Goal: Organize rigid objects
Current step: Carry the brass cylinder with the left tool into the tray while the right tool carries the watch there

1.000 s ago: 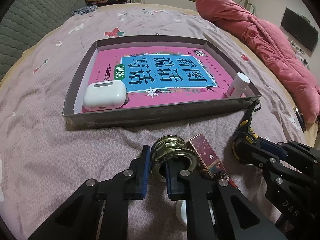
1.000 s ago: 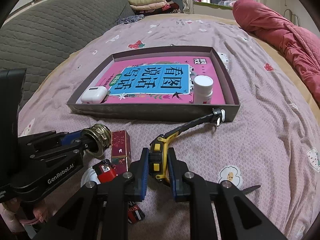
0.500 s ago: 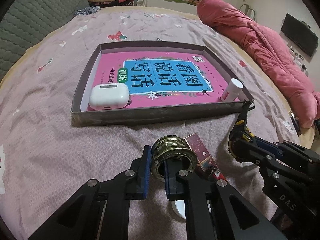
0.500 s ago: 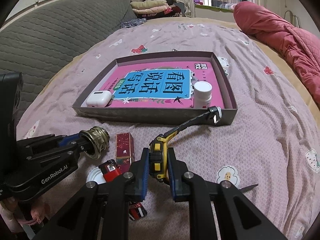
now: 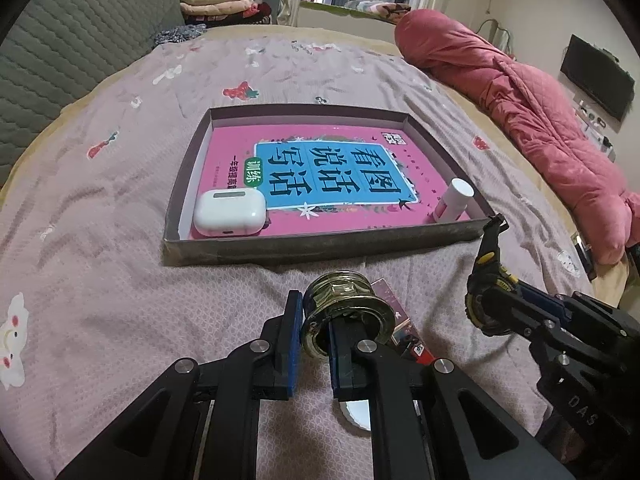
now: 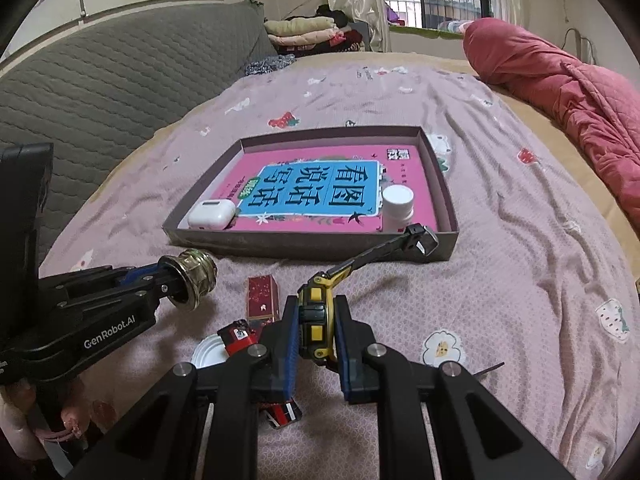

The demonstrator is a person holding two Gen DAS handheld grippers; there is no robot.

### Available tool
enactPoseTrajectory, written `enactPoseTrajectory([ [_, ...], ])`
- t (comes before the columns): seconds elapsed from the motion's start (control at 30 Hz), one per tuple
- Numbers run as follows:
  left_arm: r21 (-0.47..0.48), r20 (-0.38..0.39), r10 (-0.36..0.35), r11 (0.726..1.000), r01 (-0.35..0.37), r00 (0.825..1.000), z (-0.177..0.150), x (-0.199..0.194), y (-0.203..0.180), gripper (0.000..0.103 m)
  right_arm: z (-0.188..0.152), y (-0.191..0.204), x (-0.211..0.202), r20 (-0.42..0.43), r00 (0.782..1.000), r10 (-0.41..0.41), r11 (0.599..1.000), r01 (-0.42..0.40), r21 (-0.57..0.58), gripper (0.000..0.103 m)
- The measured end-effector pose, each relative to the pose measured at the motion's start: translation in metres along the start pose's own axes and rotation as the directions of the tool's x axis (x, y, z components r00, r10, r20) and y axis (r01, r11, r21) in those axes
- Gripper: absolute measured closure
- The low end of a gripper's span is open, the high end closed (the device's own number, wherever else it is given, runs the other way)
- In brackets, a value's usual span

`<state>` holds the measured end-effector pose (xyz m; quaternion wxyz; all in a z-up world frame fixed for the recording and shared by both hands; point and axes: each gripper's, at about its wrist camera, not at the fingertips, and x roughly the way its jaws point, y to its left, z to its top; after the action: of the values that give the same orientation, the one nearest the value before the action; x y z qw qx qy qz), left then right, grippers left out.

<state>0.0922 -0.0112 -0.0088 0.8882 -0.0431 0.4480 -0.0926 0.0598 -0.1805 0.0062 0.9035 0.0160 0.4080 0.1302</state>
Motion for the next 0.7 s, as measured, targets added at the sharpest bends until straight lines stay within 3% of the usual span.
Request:
enactPoseTrajectory([
  [0.33, -0.011, 0.032, 0.000, 1.000, 0.000, 0.999, 0.010, -0.010, 0.001, 0.092, 0.024, 0.003, -0.021, 0.094, 0.995, -0.019, 1.000, 0.022, -0.023, 0.086],
  [0.7, 0.013, 0.064, 0.004, 1.000, -0.005, 0.998, 0.047, -0.003, -0.005, 0.092, 0.090, 0.019, -0.021, 0.169, 0.985, 0.034, 0.997, -0.023, -0.068, 0.086],
])
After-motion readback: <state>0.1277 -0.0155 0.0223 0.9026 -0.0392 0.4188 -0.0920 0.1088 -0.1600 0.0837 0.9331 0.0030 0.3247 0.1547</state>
